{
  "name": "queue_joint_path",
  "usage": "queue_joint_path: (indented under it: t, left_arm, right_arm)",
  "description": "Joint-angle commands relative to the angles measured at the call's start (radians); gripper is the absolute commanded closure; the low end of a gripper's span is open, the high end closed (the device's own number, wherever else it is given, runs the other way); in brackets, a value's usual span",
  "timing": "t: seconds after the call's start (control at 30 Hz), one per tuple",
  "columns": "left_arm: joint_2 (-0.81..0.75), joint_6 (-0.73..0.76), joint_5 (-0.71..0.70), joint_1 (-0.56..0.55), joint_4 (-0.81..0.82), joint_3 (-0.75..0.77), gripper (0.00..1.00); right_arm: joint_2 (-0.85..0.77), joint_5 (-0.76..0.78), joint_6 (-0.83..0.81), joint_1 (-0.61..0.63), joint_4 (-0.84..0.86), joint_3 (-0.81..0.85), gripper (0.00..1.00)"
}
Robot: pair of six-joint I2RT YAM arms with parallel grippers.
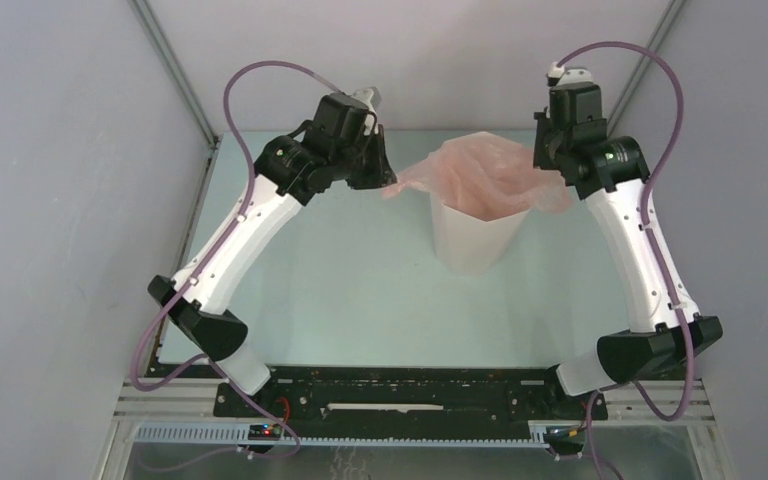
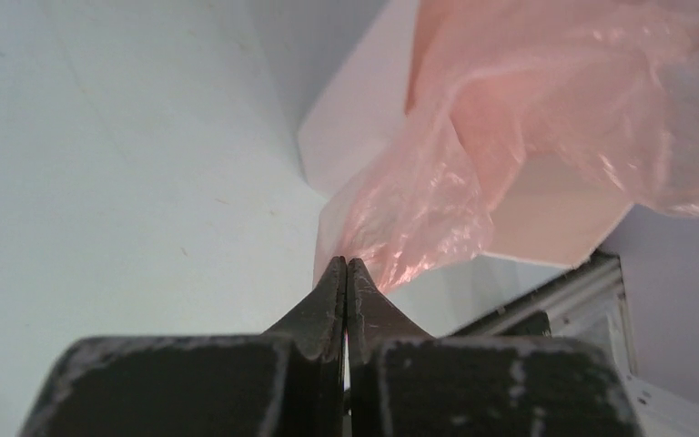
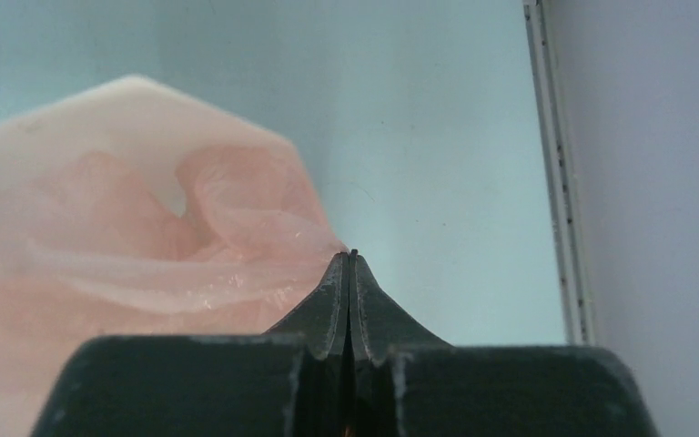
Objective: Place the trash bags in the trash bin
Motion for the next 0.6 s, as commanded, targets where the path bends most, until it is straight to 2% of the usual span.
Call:
queue_joint_path:
  t: [0.0, 0.23, 0.37, 0.57]
  left_arm:
    - [0.001, 0.078, -0.208, 0.003, 0.033, 0.078, 1.0]
    - [0.021, 0.118, -0.301, 0.039, 0.067, 0.079, 1.0]
    - [0.025, 0.118, -0.24, 0.079, 0.111, 0.047, 1.0]
    - [0.055, 0.099, -0.189, 0.106, 0.152, 0.078, 1.0]
  right_arm:
    - [0.042, -0.216, 0.119, -0.089, 0.044, 0.059, 1.0]
    - [0.132, -0.32, 0.188, -0.178, 0.039, 0.131, 1.0]
    - [0.181, -0.408, 0.227, -0.24, 0.039, 0.177, 0.99]
    - [0.235, -0.43, 0.235, -0.27, 0.031, 0.242, 0.99]
